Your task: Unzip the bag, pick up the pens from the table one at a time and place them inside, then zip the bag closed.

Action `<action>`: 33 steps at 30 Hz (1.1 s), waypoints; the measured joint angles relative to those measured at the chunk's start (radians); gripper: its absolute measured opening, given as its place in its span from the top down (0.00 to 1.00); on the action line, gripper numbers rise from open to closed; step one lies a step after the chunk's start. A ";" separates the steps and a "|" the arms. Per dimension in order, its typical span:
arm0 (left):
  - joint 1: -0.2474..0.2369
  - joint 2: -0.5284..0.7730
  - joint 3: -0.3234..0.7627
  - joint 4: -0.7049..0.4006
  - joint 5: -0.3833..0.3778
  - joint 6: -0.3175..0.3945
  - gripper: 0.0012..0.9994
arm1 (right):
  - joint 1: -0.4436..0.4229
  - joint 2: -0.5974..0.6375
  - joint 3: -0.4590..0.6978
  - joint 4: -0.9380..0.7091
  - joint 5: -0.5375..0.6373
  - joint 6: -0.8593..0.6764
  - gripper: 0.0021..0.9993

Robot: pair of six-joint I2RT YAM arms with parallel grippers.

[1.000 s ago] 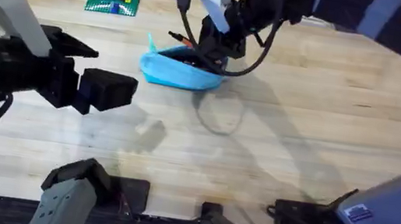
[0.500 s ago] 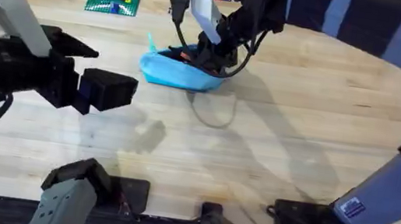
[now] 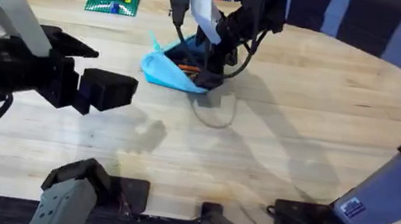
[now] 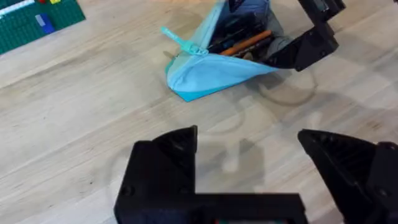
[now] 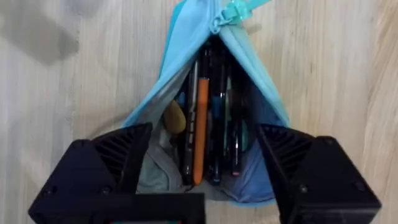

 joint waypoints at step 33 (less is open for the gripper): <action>0.000 0.000 0.000 0.000 0.000 0.000 0.01 | 0.000 -0.256 0.023 -0.034 0.270 0.309 0.00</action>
